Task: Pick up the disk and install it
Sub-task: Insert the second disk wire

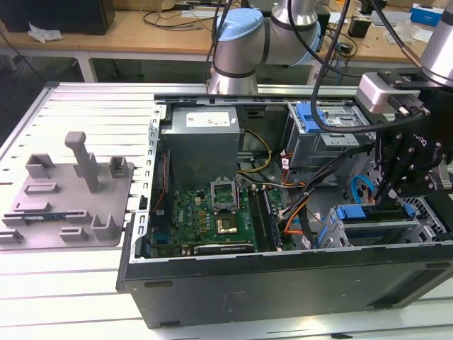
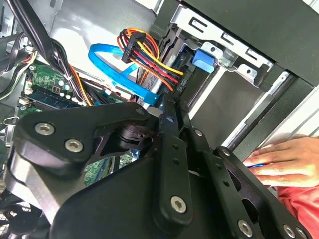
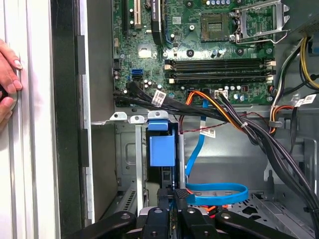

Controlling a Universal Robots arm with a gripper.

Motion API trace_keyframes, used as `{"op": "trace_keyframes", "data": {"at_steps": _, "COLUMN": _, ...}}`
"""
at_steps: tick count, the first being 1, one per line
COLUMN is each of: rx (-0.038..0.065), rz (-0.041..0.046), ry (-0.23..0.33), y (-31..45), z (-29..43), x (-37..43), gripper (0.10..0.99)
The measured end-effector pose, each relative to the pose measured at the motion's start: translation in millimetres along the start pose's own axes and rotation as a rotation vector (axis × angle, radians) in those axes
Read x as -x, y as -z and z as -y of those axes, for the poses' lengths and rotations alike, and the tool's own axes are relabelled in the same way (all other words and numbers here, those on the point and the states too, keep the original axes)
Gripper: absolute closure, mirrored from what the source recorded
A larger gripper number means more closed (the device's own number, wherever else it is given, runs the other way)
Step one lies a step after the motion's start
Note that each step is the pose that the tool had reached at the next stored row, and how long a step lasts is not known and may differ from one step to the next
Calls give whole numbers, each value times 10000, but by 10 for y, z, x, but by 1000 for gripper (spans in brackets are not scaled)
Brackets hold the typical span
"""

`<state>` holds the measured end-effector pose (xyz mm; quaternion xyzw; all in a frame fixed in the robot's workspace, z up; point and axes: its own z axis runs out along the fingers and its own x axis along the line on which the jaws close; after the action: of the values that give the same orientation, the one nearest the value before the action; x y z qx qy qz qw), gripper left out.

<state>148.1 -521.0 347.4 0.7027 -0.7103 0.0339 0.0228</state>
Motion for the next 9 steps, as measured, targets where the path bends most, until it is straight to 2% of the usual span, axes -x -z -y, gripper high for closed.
{"op": "trace_keyframes", "data": {"at_steps": 9, "rx": -1, "rz": -24, "ry": 2, "y": -31, "z": 0, "x": 13, "gripper": 925}}
